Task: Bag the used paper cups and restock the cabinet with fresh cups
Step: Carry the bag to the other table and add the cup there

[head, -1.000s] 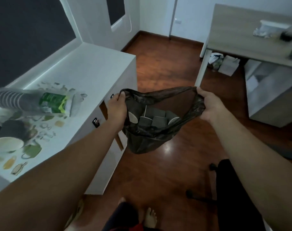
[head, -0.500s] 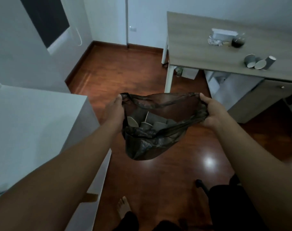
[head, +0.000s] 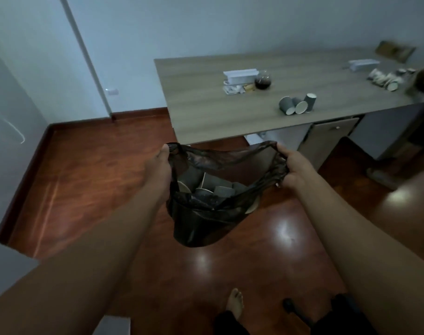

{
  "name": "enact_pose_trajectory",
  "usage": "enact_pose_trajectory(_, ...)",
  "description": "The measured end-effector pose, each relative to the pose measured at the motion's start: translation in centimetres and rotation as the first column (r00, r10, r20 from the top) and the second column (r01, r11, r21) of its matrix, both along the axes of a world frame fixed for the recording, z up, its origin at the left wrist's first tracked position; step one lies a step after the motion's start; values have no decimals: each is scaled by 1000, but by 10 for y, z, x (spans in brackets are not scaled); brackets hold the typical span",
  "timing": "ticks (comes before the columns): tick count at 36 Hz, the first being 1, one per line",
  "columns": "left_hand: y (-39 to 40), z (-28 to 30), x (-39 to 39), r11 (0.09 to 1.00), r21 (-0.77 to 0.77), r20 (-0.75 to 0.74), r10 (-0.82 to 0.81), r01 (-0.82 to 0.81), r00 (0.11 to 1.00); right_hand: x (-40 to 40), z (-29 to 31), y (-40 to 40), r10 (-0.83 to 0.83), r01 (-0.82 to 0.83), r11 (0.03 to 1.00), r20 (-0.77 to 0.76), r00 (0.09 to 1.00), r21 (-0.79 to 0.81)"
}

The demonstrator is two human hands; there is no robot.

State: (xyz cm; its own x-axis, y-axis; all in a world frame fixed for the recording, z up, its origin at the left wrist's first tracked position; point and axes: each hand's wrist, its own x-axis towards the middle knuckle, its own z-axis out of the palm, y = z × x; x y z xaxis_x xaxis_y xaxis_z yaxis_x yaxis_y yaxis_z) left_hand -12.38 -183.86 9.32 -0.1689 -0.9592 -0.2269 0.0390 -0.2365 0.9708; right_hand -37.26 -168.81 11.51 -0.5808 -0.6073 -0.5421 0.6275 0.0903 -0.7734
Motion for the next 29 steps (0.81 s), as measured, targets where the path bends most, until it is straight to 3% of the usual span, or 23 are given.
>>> enact_pose_trajectory(8,-90,9,-130,1000,-11,-71,-27,27,997,-119,20,-57,-42,43,998,24,999,-39)
enact_pose_trajectory(12,-130,5,-194,994,28,-23,-107,108,994,-180,31,-85,-75,78,994,49,996,-71)
enact_pose_trajectory(17,-147,28,-264,995,-57,-105,-89,84,990,-245,30,-122,-127,127,987,7,992,-101)
enact_pose_trajectory(29,-285,38,-415,990,98,-308,-63,98,949,-395,26,-230,-183,183,982,12,983,-46)
